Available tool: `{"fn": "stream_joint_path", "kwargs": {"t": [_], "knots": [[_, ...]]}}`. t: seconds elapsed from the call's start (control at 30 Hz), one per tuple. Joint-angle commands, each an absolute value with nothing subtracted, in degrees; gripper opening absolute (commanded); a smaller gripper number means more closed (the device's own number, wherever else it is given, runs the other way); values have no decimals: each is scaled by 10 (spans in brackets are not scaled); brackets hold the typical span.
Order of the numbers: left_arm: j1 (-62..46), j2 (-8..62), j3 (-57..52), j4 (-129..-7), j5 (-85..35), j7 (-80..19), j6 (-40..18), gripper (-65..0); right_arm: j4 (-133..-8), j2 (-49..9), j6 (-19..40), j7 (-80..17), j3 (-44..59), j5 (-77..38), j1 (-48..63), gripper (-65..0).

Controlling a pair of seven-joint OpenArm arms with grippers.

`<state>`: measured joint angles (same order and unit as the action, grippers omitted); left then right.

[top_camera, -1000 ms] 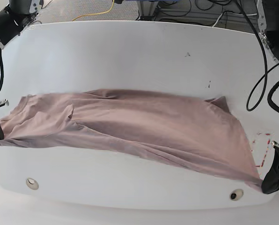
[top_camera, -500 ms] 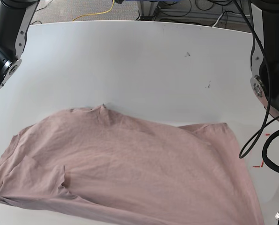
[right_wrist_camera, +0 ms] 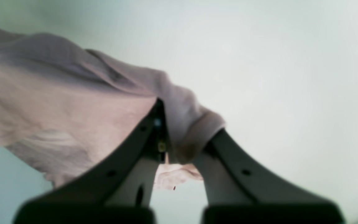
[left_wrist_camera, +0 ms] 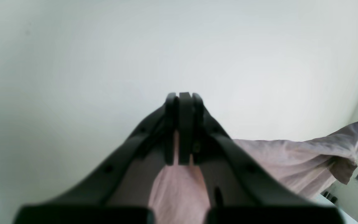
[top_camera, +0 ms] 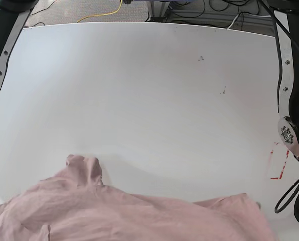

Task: Layout the t-shirt on the table in an organized manner, then fold the t-shirt properly

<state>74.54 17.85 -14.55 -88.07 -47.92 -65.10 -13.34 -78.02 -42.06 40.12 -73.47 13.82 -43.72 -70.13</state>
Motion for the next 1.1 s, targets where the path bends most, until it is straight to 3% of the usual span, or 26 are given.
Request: {"fn": "stream_joint_path", "kwargs": {"t": [0.0,0.27,0.43,0.7,1.07], "knots": [[763,180,-146,-894,-485,-638,-134,-650,-784,-429,400,-727,143,-432,-715,-650],[699,183,-148,-902,-486,-640,-135,-650,-788,-429,400,-727,167,-435,-649,-650],[609,198,-152,-930,-515,-641,-135,-650,-848,-431,400,-731,214,-436,-545,-650],[409,217,-181,-980,-571,-642,-133,-650,-946,-434,400,-754,309,-437,-335,-650],[133,215,-253,-1058,-608,-642,-133,-650,-1022,-385,400,-757,436,-507,-71,-650]]}}
